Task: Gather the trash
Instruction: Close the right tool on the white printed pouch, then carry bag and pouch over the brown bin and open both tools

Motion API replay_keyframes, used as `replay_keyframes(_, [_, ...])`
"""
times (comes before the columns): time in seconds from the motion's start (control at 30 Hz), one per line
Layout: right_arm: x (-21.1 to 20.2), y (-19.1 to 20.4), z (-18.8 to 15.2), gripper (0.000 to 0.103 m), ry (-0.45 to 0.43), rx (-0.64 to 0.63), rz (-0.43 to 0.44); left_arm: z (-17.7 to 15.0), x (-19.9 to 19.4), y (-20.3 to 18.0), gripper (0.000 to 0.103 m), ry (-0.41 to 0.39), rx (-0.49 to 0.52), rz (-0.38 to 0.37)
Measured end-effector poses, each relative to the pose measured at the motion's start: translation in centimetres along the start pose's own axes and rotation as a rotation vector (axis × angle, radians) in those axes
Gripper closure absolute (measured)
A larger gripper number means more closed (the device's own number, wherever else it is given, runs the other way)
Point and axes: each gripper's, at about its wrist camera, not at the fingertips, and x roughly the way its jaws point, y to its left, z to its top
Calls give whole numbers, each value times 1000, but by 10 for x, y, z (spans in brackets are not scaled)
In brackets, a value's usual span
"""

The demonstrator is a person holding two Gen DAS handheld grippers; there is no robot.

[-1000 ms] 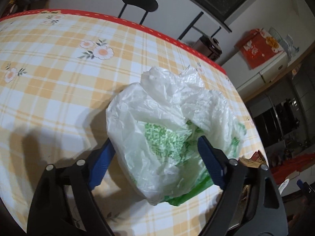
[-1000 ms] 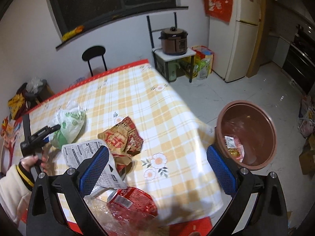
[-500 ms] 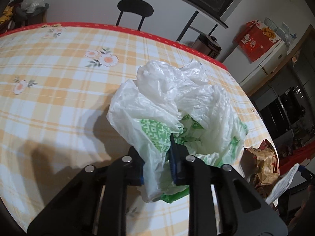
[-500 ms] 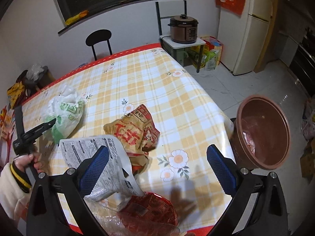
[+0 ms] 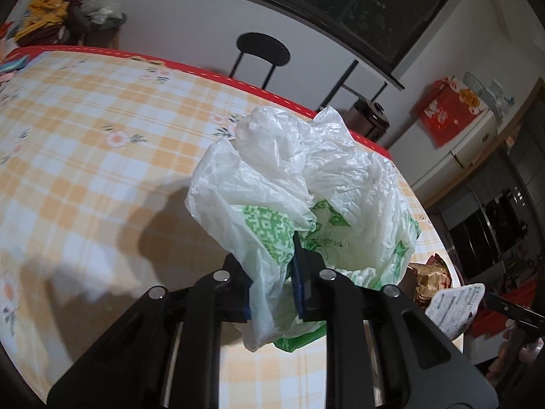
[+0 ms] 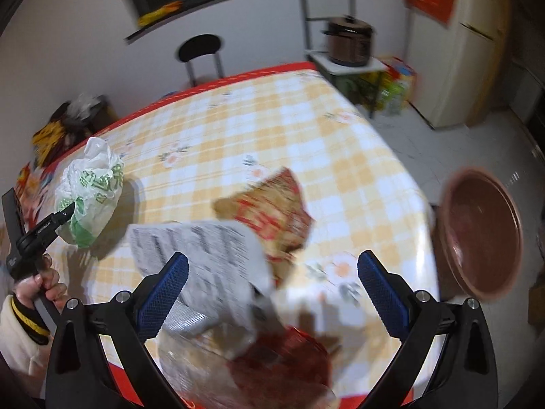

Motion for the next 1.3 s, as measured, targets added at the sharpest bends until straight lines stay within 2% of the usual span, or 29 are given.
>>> replay_keyframes(0.13, [18,13,-1,5,30,-77,12,-10,-23,10,83,-4,-17,23])
replay_keyframes(0.3, [37,3,-3,5,71,-60,38,-21,-39,16,83,-14,-31,37])
replay_keyframes(0.4, [38,-2,-3,22,90,-58,73,-26,-46,16,83,-18,-40,39])
replay_keyframes(0.47, [33,-1,-4,39,85,-67,89,-28,-47,15,83,-18,-41,38])
replay_keyframes(0.5, [29,1,-4,43,81,-76,93,-28,-48,14,83,-16,-41,37])
replay_keyframes(0.57, [22,1,-3,64,71,-79,97,-29,-47,10,83,-15,-38,34])
replay_keyframes(0.6, [18,1,-2,69,63,-76,102,-27,-45,11,83,-13,-37,31])
replay_keyframes(0.63, [13,0,-1,77,52,-72,111,-26,-44,9,83,-13,-34,26])
replay_keyframes(0.83, [-29,9,7,98,-50,-100,202,-23,-42,-6,83,-19,-4,2])
replay_keyframes(1.1, [-80,25,22,100,-211,-122,285,-22,-52,-22,83,-38,31,-14])
replay_keyframes(1.3, [-104,27,31,100,-290,-116,290,-24,-71,-23,83,-78,31,-10])
